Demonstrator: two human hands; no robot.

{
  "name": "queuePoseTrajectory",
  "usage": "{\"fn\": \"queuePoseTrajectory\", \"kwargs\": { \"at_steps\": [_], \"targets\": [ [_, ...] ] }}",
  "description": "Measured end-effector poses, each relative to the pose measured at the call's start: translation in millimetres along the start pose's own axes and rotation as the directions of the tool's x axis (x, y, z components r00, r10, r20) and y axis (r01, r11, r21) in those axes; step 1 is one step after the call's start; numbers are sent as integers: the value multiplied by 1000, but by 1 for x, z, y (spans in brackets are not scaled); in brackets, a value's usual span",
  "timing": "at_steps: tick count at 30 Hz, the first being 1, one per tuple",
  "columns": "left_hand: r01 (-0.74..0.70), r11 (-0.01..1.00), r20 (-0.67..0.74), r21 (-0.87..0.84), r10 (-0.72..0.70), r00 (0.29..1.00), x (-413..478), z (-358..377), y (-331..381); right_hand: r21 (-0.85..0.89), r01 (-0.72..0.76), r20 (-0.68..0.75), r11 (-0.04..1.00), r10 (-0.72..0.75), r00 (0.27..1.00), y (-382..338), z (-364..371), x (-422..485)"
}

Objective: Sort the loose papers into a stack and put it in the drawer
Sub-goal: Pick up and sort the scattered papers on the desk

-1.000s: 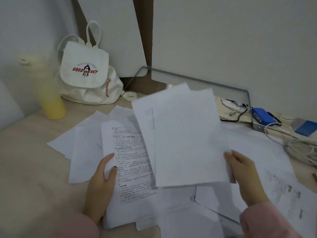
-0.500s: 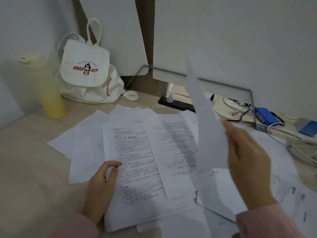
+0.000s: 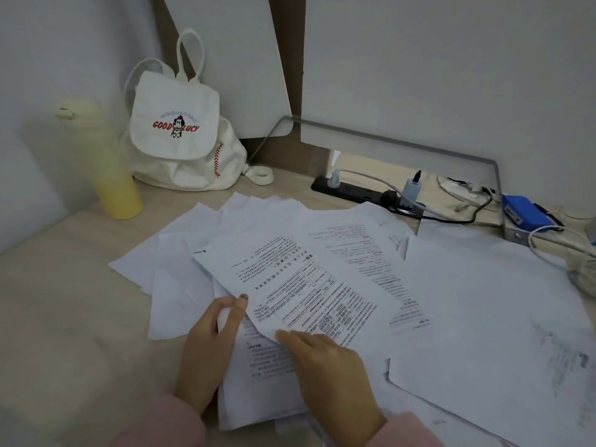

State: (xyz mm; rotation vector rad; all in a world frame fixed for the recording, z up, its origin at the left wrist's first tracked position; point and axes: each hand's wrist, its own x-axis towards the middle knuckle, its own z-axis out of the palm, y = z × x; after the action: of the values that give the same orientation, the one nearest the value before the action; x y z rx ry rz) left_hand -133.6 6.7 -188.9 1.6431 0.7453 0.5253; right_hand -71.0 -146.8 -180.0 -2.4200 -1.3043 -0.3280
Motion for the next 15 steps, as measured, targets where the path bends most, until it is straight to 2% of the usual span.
{"fn": "queuePoseTrajectory", "kwargs": {
  "at_steps": [6, 8, 10, 12, 15],
  "targets": [
    [-3, 995, -40, -103, -2, 999, 0, -2, 0, 85, 134, -9, 987, -134, 991, 23, -9, -3],
    [15, 992, -40, -129, -20, 999, 0, -3, 0, 125, 124, -9, 984, -124, 992, 40, -15, -6],
    [7, 996, -32, -90, -10, 999, 1, -2, 0, 104, 41, -31, 994, -38, 999, 58, -23, -9],
    [4, 1000, -30, -29, -4, 1000, 1, -1, 0, -16, -93, -99, 996, 91, 991, 79, -33, -11],
    [6, 1000, -25, 0, -6, 1000, 4, -1, -3, -167, -311, -189, 936, 279, 941, 98, -52, -16]
  ]
}}
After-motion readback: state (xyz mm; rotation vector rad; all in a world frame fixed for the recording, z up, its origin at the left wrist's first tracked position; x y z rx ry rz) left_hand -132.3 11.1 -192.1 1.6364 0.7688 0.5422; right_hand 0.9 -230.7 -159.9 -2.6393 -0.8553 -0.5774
